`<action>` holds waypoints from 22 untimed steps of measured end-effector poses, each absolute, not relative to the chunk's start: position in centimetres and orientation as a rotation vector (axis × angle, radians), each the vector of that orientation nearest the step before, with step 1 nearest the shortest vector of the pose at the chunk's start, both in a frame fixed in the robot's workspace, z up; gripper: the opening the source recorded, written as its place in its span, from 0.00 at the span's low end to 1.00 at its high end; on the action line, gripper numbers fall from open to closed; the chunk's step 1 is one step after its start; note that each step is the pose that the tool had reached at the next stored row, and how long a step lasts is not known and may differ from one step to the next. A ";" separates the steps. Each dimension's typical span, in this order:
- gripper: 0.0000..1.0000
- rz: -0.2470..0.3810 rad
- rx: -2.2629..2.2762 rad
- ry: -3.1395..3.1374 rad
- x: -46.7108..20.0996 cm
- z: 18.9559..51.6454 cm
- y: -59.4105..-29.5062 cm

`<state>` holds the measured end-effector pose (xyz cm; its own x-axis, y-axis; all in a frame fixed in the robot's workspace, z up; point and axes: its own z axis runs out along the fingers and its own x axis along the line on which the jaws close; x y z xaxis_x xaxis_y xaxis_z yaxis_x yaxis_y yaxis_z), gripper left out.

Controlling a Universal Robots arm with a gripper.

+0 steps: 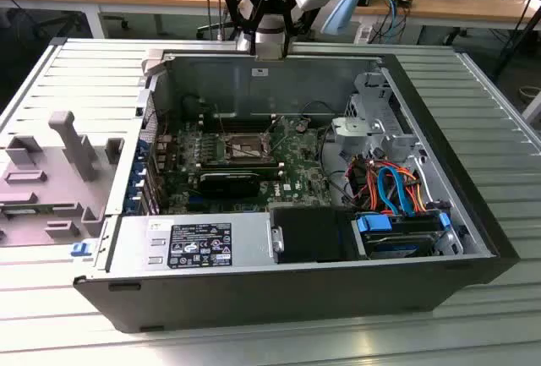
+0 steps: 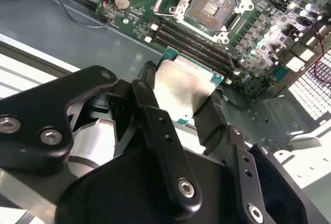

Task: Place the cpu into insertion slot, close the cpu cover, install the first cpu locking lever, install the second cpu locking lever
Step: 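Place the cpu into insertion slot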

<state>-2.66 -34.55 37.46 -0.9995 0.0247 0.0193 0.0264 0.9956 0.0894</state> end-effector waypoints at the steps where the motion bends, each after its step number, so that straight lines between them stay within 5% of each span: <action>1: 0.54 -0.140 -0.040 -3.120 -2.7 37.5 -34.6; 22: 0.54 -0.140 -0.040 -3.120 -3.3 37.2 -35.5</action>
<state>-3.28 -35.53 37.16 -0.9995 0.0247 0.0193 0.0263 0.9957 0.0893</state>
